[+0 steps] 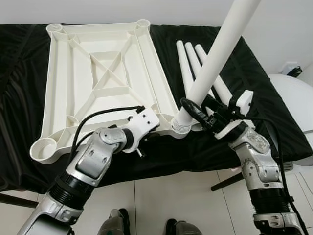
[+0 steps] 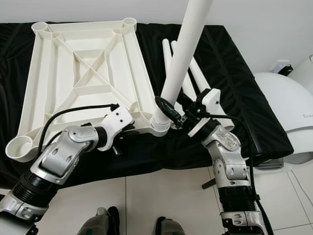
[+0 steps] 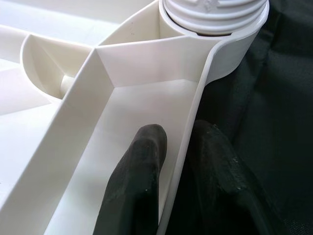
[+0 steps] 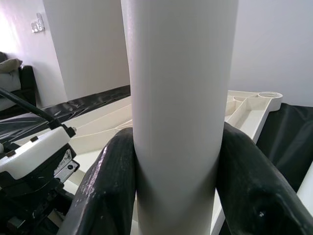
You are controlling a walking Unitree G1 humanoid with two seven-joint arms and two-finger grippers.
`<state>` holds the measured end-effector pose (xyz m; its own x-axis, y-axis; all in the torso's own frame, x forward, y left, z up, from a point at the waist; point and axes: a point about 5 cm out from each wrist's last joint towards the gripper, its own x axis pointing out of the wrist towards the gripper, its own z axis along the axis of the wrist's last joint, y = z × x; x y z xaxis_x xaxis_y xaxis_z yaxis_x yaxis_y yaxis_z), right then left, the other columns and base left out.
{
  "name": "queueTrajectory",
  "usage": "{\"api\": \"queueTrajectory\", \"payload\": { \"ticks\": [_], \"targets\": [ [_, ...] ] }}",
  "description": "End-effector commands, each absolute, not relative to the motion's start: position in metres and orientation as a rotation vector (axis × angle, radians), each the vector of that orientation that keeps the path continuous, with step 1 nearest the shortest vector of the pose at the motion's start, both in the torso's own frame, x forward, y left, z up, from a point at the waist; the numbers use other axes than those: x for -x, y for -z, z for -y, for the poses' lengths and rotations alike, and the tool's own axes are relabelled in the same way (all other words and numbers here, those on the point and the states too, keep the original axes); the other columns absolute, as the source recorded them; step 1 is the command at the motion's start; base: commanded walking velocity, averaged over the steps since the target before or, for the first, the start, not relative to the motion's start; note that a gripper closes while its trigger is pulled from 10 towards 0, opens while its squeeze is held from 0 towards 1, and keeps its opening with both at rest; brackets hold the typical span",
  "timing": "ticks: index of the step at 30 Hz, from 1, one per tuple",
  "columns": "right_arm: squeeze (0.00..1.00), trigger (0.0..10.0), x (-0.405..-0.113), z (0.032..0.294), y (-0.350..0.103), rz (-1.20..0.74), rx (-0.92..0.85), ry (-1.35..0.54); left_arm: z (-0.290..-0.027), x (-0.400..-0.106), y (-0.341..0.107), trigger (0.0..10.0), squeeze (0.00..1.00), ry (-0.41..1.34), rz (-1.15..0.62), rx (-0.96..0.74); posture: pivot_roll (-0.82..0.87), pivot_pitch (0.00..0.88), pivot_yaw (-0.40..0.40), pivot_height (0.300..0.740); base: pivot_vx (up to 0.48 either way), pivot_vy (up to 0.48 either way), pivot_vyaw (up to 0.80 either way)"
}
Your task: Building children table
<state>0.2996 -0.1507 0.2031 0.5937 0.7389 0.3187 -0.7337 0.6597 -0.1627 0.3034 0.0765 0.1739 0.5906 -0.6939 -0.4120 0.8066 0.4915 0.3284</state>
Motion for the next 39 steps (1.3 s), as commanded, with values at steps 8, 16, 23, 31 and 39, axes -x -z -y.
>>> {"api": "queueTrajectory", "payload": {
  "ticks": [8,16,23,31,39],
  "targets": [
    [0.0,10.0,-0.298,0.151,-0.159,0.157,-0.002,-0.862,-0.074,-0.299,-0.178,10.0,0.0,0.915,-0.213,-0.529,-0.02,0.206,-0.019,0.74,0.0,0.0,0.0],
    [0.0,10.0,-0.295,0.146,-0.159,0.161,-0.004,-0.868,-0.074,-0.299,-0.178,10.0,0.0,0.911,-0.213,-0.525,-0.02,0.21,-0.019,0.74,0.0,0.0,0.0],
    [0.0,10.0,-0.293,0.145,-0.157,0.159,-0.007,-0.856,-0.074,-0.299,-0.178,10.0,0.0,0.912,-0.213,-0.524,-0.02,0.213,-0.019,0.74,0.0,0.0,0.0],
    [0.0,10.0,-0.289,0.142,-0.158,0.167,-0.013,-0.846,-0.074,-0.299,-0.178,10.0,0.0,0.912,-0.214,-0.523,-0.02,0.214,-0.019,0.74,0.0,0.0,0.0],
    [0.0,10.0,-0.286,0.138,-0.16,0.178,-0.023,-0.841,-0.074,-0.299,-0.179,10.0,0.0,0.911,-0.214,-0.522,-0.02,0.215,-0.018,0.74,0.0,0.0,0.0]
  ]
}}
